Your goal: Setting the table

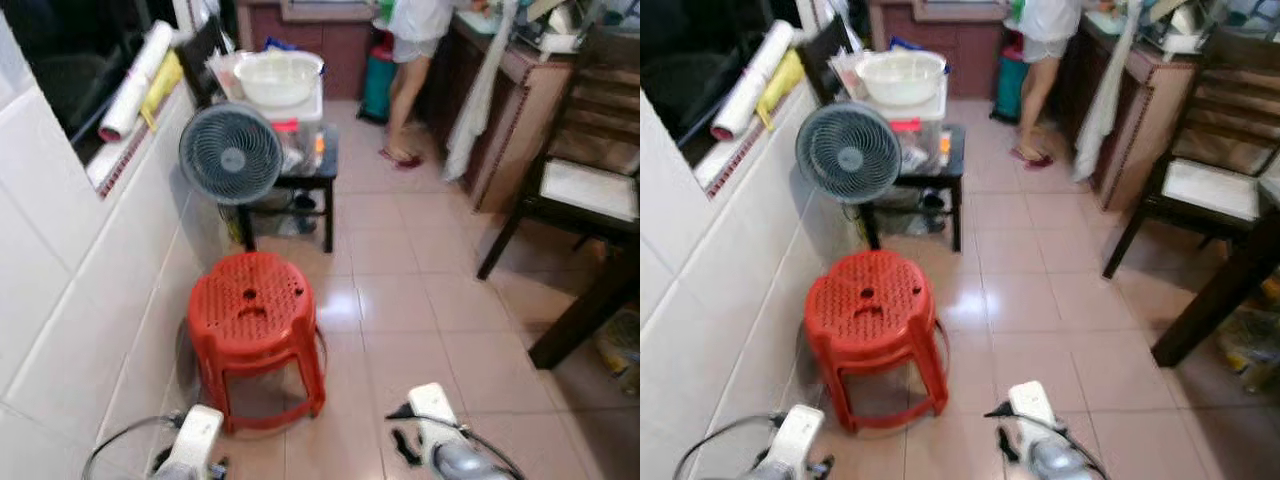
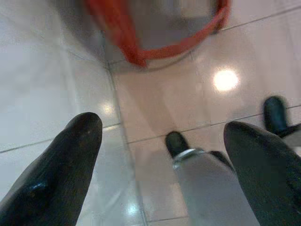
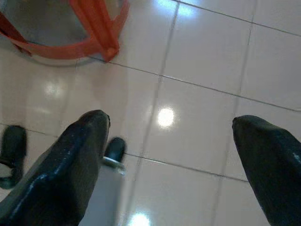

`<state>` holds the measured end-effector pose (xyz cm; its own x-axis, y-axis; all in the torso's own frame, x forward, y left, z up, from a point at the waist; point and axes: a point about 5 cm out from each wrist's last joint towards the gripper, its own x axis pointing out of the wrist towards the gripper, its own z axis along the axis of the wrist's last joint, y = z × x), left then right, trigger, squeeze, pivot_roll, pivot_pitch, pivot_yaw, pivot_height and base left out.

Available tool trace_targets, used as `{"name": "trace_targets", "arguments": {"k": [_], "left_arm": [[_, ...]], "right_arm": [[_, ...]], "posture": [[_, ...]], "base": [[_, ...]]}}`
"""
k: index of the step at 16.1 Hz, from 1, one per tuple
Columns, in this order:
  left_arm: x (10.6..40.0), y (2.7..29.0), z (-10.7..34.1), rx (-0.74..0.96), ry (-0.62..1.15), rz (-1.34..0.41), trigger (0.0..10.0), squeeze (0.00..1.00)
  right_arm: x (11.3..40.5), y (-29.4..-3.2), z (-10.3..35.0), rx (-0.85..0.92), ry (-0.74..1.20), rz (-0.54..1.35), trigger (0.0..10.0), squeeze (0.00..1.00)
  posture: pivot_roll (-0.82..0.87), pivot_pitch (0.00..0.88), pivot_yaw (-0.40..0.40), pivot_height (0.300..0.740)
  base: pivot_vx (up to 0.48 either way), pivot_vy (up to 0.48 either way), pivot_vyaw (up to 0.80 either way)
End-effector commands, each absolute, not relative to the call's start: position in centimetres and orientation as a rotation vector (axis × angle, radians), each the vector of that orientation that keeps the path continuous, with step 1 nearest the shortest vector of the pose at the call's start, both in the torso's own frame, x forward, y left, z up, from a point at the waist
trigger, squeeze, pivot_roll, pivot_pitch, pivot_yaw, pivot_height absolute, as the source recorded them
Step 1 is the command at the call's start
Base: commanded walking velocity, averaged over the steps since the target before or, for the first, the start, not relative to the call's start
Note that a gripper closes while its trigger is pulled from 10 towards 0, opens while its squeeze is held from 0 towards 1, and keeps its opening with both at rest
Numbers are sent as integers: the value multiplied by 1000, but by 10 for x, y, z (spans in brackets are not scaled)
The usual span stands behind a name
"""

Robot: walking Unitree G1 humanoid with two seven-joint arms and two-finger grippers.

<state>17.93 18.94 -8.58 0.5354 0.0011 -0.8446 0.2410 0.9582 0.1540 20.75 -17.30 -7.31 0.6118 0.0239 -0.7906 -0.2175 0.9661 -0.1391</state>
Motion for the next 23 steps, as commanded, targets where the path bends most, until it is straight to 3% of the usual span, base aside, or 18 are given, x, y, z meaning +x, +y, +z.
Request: {"name": "trace_targets", "arguments": {"k": [1,23], "left_arm": [[175,193,-87,285,1016,-136,10000,0],[174,192,-89,323,1027,-106,10000,0]], "right_arm": [[209,-170,-72,-223,899,142,10000,0],[205,-175,-74,-253,917,155,10000,0]], "posture": [[-63,0,-10,740],[-62,0,-13,740]], "base": [[0,0,0],[0,0,20]]}}
